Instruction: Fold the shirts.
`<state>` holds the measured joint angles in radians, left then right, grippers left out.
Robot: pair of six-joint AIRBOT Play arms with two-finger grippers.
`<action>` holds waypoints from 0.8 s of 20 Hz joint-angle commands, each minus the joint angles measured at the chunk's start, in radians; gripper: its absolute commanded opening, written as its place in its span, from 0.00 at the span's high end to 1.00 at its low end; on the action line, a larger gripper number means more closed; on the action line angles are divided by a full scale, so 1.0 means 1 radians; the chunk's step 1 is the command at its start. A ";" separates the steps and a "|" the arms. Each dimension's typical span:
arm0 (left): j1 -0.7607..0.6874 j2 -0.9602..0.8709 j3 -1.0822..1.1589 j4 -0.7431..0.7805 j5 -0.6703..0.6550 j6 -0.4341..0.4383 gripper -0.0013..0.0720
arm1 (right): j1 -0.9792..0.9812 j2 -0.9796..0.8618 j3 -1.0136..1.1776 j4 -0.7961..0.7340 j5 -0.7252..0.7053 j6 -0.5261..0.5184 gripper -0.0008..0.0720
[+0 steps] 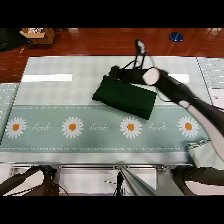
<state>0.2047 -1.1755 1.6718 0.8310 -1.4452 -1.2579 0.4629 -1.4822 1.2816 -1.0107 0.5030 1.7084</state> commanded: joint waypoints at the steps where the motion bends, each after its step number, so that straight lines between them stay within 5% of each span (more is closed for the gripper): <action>1: 0.001 -0.005 -0.005 0.002 -0.003 0.017 0.95 | -0.140 0.145 0.001 -0.246 0.285 -0.016 0.37; 4: 0.001 -0.006 -0.005 0.011 -0.003 0.016 0.95 | -0.320 0.258 -0.002 -0.699 0.716 -0.028 0.37; 6: 0.001 -0.006 -0.005 0.017 -0.003 0.016 0.95 | -0.470 0.269 -0.053 -0.794 0.869 -0.100 0.34; 11: 0.001 -0.006 -0.005 0.045 -0.008 0.016 0.95 | -0.730 0.269 -0.341 0.031 0.621 -0.226 0.19; 16: 0.001 -0.006 -0.005 0.045 -0.031 0.016 0.95 | -0.627 0.190 -0.543 0.305 0.394 -0.337 0.19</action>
<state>0.2047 -1.1816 1.6672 0.8726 -1.4651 -1.2415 -0.1944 -1.2510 0.8368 -0.9215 1.0065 1.4548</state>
